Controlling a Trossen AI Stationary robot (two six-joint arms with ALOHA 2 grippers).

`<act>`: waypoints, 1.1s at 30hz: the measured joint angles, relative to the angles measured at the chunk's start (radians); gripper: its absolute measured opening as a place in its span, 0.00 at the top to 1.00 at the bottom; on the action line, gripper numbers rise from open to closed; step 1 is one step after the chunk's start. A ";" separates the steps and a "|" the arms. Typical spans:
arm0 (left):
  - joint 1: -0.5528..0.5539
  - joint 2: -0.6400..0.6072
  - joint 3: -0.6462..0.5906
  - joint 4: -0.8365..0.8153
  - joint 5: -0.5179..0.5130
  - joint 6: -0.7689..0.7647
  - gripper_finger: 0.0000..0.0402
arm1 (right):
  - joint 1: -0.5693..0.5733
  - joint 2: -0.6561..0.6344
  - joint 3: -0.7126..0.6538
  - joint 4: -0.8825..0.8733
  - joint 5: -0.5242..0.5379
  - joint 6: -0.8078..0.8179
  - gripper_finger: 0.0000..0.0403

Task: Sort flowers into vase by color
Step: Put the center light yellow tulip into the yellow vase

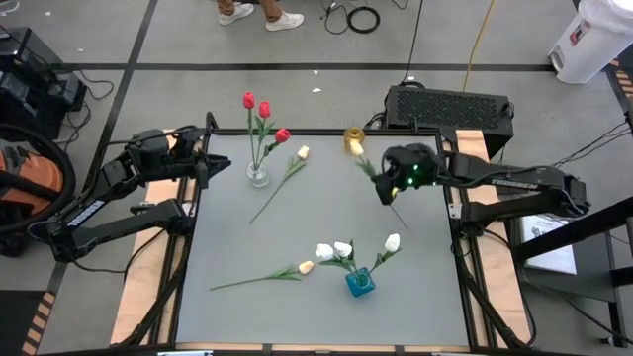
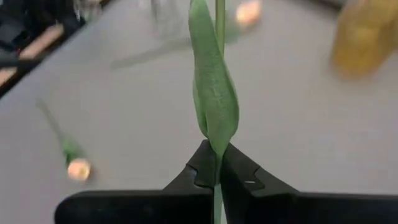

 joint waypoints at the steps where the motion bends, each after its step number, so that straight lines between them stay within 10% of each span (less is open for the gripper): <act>1: 0.000 0.000 0.000 0.000 0.000 0.000 0.66 | -0.004 0.000 0.025 0.002 0.027 -0.025 1.00; 11: 0.000 0.000 0.000 0.000 0.000 0.000 0.66 | -0.065 0.010 0.175 0.203 0.250 -0.244 1.00; 33: 0.000 0.000 0.000 0.000 0.000 0.002 0.66 | -0.289 0.136 0.173 0.660 0.245 -0.431 1.00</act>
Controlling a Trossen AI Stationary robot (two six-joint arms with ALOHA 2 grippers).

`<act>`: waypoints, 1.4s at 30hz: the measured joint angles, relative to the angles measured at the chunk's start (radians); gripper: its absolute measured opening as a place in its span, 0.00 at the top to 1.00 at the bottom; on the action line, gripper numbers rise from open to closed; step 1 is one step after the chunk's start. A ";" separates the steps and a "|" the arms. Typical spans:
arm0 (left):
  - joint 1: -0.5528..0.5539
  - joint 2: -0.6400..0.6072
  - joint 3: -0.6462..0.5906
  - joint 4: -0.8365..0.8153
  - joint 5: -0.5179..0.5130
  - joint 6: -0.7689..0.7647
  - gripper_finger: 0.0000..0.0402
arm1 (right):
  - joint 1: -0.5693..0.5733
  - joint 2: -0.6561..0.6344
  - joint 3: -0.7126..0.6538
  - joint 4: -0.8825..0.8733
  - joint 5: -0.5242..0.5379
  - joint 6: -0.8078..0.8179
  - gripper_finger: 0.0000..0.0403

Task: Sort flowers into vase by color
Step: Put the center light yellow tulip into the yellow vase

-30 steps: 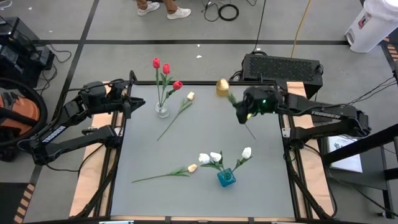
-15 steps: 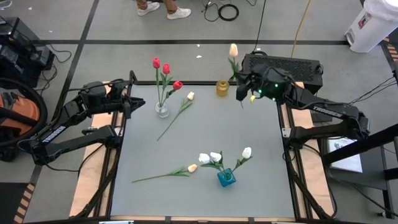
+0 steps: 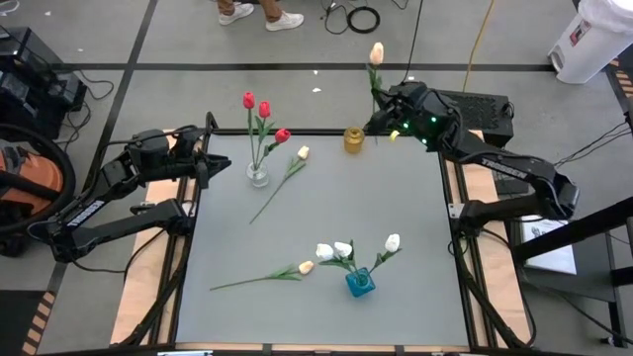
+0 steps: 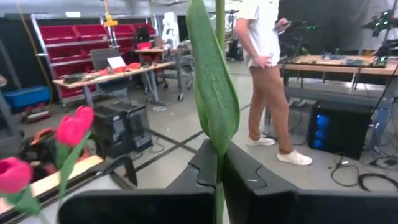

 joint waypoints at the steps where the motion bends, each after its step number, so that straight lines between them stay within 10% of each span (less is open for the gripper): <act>1: 0.000 0.000 0.000 0.000 0.000 0.000 0.66 | -0.006 0.017 0.000 0.028 0.000 -0.002 1.00; 19: 0.000 0.000 0.000 0.000 0.000 0.000 0.66 | -0.087 0.304 0.000 0.406 -0.001 -0.018 1.00; 42: 0.000 0.000 0.000 0.000 -0.031 0.000 0.66 | -0.117 0.333 -0.001 0.391 -0.024 0.006 1.00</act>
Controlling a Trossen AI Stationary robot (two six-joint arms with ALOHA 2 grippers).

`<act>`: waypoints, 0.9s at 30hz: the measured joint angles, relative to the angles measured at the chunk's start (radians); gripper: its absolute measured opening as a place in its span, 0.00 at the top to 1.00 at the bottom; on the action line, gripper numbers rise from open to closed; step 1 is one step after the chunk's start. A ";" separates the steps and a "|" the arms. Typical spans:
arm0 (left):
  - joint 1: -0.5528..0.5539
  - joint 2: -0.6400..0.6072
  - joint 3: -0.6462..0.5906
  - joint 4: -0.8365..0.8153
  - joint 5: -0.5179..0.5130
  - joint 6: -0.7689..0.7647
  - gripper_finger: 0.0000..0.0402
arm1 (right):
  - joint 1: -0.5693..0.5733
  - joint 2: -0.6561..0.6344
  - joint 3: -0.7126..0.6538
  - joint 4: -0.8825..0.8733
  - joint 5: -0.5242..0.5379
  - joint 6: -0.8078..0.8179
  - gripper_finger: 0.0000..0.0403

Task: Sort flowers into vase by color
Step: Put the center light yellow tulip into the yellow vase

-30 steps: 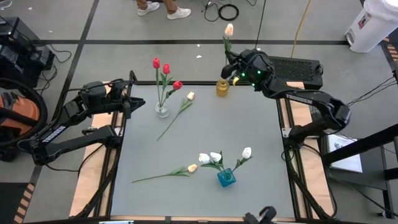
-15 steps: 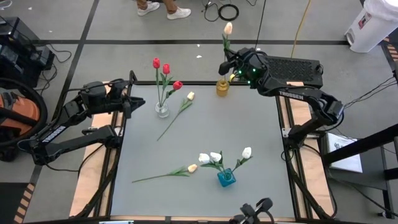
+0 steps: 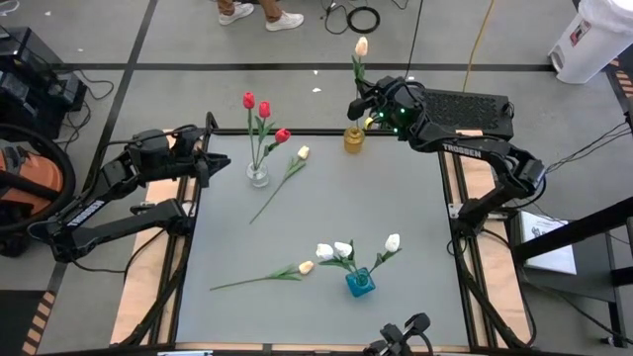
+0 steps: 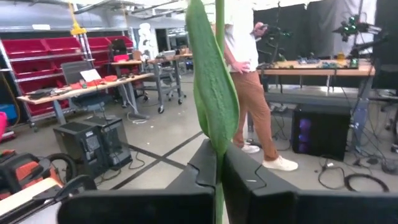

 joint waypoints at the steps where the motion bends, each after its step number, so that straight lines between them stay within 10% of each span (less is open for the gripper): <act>1: 0.000 0.000 0.000 0.000 0.000 0.000 0.66 | 0.000 0.000 0.000 0.007 -0.001 -0.004 1.00; 27: 0.000 0.000 0.000 0.000 0.000 -0.002 0.66 | -0.013 0.035 0.000 0.016 -0.030 0.001 1.00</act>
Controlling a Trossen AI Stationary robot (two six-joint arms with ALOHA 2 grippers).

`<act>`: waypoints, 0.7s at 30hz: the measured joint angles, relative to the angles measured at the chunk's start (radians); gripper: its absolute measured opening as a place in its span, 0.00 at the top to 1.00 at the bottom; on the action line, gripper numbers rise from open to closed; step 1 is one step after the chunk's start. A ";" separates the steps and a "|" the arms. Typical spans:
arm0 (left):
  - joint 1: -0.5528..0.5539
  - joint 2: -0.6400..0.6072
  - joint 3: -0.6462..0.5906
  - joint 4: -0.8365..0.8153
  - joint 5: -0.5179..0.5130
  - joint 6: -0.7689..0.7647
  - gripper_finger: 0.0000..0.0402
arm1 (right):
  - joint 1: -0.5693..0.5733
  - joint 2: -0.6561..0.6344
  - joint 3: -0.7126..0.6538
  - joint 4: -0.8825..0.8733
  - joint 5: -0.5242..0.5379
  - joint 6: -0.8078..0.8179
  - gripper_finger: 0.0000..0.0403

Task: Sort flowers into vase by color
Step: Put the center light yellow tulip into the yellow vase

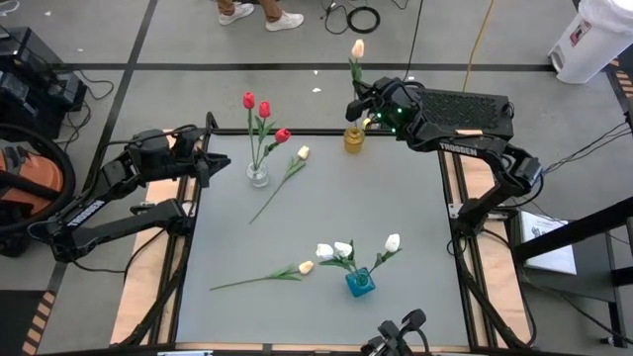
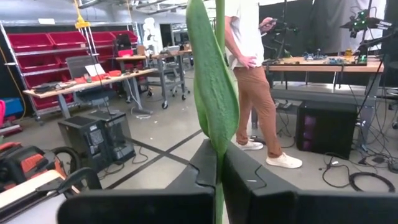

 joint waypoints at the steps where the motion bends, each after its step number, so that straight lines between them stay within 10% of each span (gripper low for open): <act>1: 0.000 0.000 0.000 0.000 0.000 0.000 0.66 | 0.000 0.000 0.000 0.002 0.000 0.000 1.00; 21: 0.000 0.000 0.000 0.000 -0.005 0.000 0.66 | -0.008 0.049 0.000 0.025 -0.026 0.029 1.00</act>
